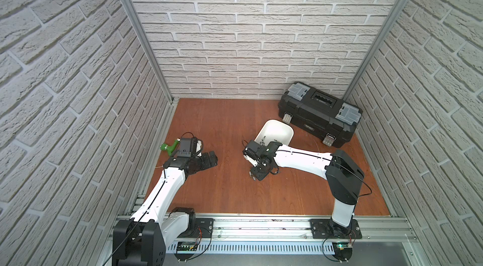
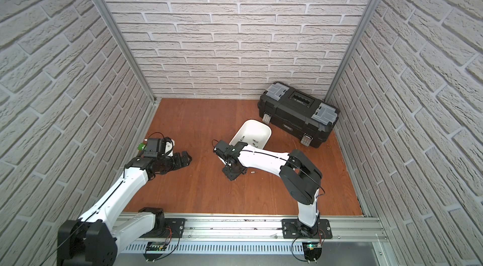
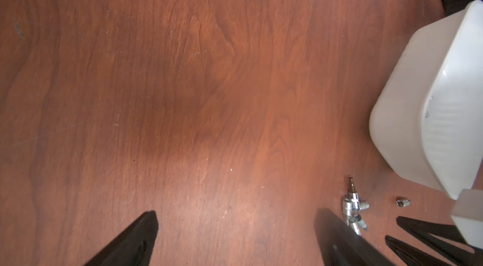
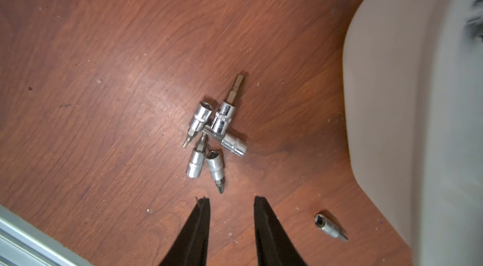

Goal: Put the bit on the desktop into the storage box
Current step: Pick up the screwdriver bit from the center of the board.

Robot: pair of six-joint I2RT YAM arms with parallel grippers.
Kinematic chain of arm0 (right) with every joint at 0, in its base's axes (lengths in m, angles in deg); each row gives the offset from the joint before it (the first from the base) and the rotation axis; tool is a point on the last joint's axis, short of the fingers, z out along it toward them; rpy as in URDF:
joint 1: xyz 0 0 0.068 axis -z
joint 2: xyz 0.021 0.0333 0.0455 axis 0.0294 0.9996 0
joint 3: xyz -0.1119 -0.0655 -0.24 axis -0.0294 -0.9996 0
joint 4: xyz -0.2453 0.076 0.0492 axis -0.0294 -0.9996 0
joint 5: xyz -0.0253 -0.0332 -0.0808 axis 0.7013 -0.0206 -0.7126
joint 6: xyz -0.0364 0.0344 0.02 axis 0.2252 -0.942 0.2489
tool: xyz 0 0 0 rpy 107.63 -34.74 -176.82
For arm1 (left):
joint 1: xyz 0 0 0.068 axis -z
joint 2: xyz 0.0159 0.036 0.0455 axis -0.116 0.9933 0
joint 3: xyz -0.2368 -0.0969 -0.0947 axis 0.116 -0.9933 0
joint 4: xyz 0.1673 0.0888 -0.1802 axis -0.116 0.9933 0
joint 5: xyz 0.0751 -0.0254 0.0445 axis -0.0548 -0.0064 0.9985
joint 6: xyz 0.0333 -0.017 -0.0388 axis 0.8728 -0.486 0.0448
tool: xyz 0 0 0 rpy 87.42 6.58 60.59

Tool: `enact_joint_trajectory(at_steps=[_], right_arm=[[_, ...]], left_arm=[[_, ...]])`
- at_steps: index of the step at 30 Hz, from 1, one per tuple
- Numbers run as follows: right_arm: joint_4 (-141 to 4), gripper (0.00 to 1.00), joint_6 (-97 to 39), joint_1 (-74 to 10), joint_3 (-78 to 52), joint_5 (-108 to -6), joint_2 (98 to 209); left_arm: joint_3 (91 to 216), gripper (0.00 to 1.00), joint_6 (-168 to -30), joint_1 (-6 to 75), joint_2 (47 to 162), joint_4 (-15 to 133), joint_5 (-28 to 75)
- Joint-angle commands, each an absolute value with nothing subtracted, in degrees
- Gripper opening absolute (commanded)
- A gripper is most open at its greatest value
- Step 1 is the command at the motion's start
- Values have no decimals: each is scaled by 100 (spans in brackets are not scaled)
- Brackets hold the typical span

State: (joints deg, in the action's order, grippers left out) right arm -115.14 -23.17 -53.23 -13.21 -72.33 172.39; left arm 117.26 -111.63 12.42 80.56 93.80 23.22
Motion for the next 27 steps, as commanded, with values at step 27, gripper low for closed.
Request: enact_joint_trajectory(at_steps=[27], right_arm=[[-11251, 30, -2451, -5459, -1482, -7059, 17723]], left_arm=[[11828, 98, -11106, 1265, 7998, 9364, 2364]])
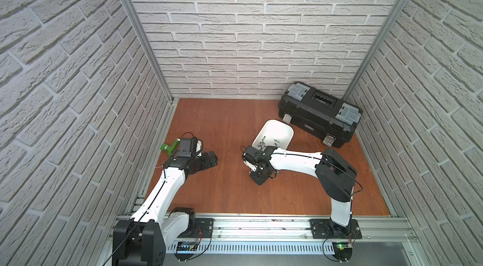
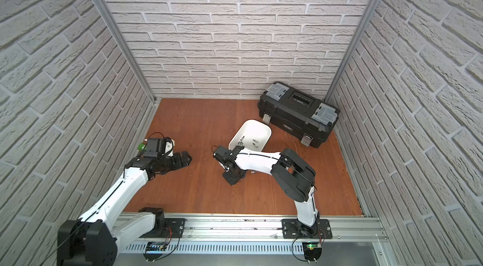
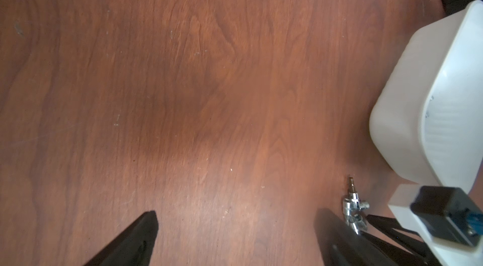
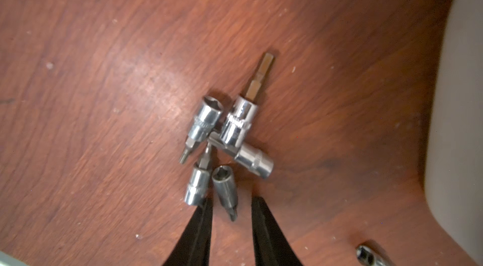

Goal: Put the bit on the desktop into the storage box
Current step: Pick up the screwdriver bit from the center of the board.

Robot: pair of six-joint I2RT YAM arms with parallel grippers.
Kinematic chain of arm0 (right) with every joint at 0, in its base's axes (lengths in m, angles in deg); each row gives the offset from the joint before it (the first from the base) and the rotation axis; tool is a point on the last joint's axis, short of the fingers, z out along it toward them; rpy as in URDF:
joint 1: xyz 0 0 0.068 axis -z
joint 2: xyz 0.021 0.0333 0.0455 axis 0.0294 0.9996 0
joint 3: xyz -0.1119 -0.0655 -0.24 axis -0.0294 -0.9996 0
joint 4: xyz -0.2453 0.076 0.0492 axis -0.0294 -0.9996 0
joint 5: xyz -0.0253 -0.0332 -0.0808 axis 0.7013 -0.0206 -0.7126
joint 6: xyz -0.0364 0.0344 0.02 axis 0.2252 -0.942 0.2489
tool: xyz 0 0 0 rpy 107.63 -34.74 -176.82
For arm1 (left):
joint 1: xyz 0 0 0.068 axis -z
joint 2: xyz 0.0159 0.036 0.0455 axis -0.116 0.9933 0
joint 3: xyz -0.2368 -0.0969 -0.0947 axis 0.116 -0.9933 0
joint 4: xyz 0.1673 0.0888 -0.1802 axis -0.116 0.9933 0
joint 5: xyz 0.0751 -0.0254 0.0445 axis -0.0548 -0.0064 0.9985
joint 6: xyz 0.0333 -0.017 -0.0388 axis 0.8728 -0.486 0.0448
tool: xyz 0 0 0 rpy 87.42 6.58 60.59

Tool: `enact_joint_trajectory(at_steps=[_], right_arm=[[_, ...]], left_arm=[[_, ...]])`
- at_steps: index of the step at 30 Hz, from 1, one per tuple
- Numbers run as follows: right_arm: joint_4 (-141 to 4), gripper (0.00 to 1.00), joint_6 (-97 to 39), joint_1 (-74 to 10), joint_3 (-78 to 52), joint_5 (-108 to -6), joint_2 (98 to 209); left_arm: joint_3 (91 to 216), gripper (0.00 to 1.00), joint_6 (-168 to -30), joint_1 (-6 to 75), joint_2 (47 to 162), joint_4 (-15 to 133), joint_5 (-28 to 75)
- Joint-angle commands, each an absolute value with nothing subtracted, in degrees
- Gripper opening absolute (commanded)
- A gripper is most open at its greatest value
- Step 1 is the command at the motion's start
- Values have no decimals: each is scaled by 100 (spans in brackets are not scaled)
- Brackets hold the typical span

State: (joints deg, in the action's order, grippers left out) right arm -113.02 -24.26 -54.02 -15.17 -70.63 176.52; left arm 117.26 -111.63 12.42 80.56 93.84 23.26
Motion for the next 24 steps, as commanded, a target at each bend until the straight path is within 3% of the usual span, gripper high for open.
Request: enact_joint_trajectory(at_steps=[1, 24], right_arm=[[-11249, 30, -2452, -5459, -1474, -7070, 17736], [-11328, 14, -2567, -5466, -1525, -7359, 17573]], left_arm=[[11831, 99, -11109, 1272, 7999, 9373, 2368], [11894, 98, -11072, 1270, 8078, 9382, 2361]])
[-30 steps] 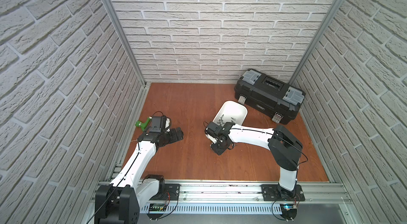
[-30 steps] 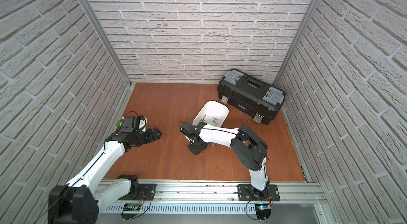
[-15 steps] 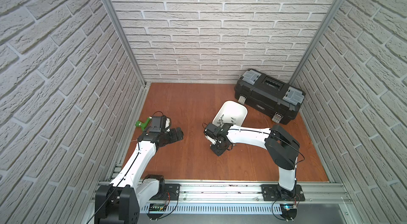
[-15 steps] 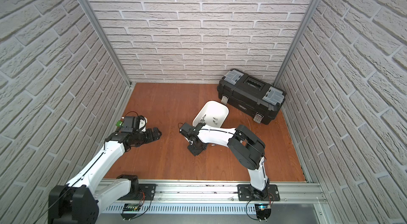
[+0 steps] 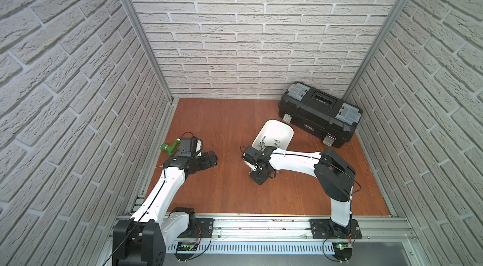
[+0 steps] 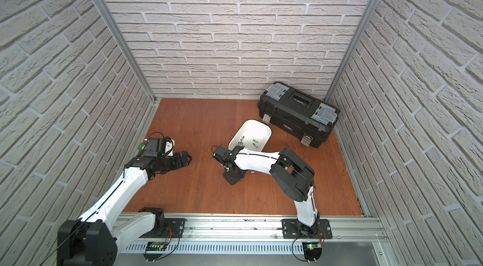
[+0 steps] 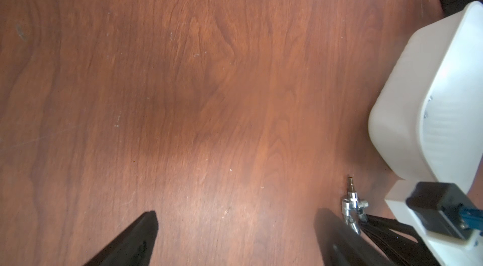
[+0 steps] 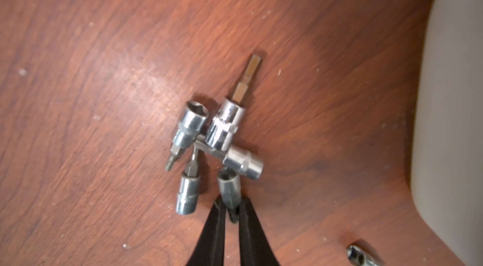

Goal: Put the bit on the desktop into the storage box
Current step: Pick up the screwdriver bit from the center of the board.

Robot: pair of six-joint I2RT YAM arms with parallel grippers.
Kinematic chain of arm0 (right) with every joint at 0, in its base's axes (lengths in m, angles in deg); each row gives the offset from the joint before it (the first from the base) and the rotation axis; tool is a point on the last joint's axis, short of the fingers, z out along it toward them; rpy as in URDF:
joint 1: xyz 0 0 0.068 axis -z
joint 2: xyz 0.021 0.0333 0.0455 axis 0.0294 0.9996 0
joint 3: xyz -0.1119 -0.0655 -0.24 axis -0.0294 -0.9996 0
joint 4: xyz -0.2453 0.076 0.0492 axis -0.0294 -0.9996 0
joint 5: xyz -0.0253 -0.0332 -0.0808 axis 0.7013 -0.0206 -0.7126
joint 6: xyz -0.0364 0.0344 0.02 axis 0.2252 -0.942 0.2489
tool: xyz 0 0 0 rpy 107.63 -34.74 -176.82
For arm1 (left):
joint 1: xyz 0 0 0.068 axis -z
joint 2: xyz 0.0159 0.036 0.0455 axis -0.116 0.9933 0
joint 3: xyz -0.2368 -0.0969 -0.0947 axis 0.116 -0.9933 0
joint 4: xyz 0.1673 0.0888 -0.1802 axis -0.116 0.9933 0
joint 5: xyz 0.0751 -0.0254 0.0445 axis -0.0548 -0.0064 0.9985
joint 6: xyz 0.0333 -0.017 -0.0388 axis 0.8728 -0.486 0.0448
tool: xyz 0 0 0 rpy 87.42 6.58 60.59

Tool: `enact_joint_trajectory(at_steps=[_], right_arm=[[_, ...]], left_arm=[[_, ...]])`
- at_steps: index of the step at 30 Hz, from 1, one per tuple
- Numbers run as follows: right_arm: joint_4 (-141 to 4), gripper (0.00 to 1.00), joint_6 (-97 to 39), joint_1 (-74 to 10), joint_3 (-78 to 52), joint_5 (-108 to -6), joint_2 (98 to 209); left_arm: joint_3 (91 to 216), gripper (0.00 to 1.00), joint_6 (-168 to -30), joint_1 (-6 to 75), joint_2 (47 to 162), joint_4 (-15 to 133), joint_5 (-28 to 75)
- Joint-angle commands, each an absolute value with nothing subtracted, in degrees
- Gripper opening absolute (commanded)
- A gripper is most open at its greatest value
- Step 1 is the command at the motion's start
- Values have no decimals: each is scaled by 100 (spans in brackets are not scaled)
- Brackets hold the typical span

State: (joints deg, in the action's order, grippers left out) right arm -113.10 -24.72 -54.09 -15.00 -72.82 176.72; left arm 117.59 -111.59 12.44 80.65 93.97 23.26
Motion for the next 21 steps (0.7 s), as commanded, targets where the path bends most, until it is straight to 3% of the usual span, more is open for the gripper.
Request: enact_joint_trajectory(at_steps=[1, 21], right_arm=[[-11331, 14, -2581, -5462, -1545, -7367, 17538], [-11532, 11, -2667, -5460, -1773, -7458, 16848]], left_arm=[[11896, 98, -11067, 1270, 8070, 9381, 2368], [11894, 98, -11082, 1269, 8038, 9402, 2371]])
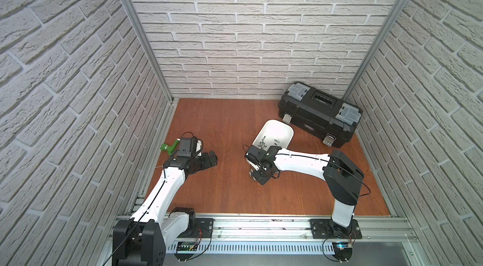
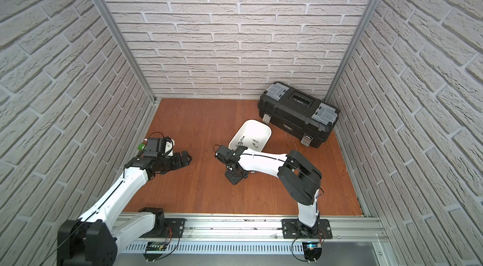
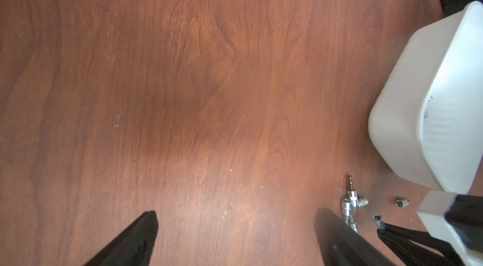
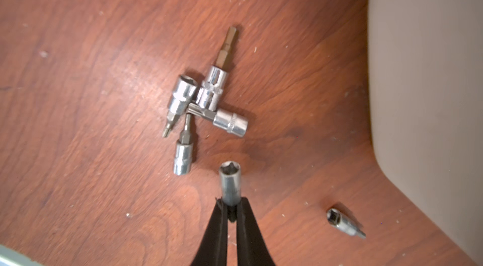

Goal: Put the bit on the desktop into the storage box
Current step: Pick up the screwdriver bit from the center of the board, then place the screwdriver bit in the storage box.

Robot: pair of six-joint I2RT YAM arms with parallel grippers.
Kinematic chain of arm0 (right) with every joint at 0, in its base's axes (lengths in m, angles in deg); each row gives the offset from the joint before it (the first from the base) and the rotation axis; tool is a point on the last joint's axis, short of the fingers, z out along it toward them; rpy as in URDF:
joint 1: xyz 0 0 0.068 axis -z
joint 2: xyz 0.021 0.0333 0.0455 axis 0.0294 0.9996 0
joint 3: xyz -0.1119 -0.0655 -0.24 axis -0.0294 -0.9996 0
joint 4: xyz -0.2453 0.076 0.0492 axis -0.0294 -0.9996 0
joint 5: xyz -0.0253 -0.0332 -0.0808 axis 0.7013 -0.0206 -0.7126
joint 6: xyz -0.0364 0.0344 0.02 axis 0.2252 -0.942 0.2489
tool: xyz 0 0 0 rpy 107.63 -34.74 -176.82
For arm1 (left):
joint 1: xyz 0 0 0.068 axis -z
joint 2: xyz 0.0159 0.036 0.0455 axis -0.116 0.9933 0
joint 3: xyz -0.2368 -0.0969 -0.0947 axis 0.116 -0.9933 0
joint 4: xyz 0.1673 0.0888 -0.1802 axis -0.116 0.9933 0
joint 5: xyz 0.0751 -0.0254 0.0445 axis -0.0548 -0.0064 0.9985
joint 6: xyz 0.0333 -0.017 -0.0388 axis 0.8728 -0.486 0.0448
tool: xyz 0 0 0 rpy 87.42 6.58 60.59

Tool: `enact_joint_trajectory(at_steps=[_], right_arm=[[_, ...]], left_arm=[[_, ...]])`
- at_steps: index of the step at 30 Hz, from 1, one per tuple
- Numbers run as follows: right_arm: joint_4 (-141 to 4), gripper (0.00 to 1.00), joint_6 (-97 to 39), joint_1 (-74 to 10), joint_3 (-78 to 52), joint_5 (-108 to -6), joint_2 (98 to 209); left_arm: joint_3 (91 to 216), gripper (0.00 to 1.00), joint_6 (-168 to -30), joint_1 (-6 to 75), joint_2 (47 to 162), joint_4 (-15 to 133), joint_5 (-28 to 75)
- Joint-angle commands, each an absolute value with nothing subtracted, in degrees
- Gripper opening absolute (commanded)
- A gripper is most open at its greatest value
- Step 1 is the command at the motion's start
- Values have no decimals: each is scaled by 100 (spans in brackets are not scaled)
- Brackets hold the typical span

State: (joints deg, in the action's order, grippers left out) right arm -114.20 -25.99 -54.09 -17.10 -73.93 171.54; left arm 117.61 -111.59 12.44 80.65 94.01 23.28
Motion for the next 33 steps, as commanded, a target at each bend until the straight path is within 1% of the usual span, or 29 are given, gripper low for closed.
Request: enact_joint_trajectory(at_steps=[1, 6, 13, 22, 33], right_arm=[[-11539, 11, -2671, -5457, -1767, -7448, 16800], [-11633, 11, -2606, -5451, -1637, -7399, 16569], [-11929, 11, -2278, -5278, -1108, -7471, 16440], [-12121, 11, -1693, -4492, -339, -7571, 16483], [-11930, 11, -1319, -3423, 340, -7422, 17169]], left_arm=[[11895, 99, -11081, 1268, 8042, 9399, 2371], [11892, 98, -11092, 1269, 8040, 9399, 2363], [11887, 98, -11087, 1270, 8001, 9386, 2352], [11887, 98, -11081, 1268, 7956, 9404, 2327], [11956, 98, -11057, 1271, 7884, 9487, 2335]])
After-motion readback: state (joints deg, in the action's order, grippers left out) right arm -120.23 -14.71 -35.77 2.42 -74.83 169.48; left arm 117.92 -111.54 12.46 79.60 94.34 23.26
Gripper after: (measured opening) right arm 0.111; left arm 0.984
